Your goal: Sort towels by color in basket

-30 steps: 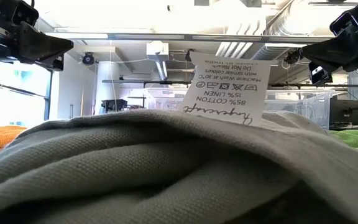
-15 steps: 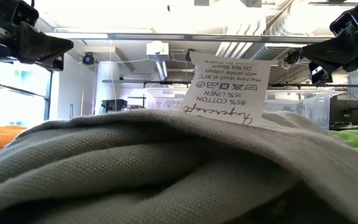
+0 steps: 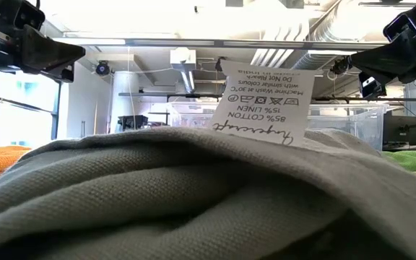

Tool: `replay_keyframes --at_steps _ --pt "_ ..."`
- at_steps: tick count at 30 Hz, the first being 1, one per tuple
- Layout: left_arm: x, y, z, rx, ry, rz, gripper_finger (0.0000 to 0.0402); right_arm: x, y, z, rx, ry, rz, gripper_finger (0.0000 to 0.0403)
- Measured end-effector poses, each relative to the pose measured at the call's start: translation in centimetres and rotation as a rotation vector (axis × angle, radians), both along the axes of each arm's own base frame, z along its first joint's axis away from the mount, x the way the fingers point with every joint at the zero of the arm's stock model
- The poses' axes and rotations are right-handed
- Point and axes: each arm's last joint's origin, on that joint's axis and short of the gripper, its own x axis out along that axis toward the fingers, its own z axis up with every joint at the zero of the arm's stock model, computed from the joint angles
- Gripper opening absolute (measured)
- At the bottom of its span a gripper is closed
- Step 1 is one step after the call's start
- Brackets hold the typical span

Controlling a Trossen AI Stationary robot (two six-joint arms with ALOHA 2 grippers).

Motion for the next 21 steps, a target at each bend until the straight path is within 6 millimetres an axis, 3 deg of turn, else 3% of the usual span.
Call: replay_keyframes --at_steps 10,17,21 --pt "0.0 0.0 0.2 -0.087 -0.014 -0.003 0.0 0.0 0.0 0.0 0.0 0.0 -0.001 0.0002" --pt "-0.1 0.2 1.5 -0.227 -0.147 0.042 0.0 0.0 0.0 0.0 0.0 0.001 0.0 0.0002" --pt "-0.2 0.0 2.9 -0.197 -0.287 -0.017 0.0 0.0 0.0 0.0 0.0 0.0 0.0 0.0002"
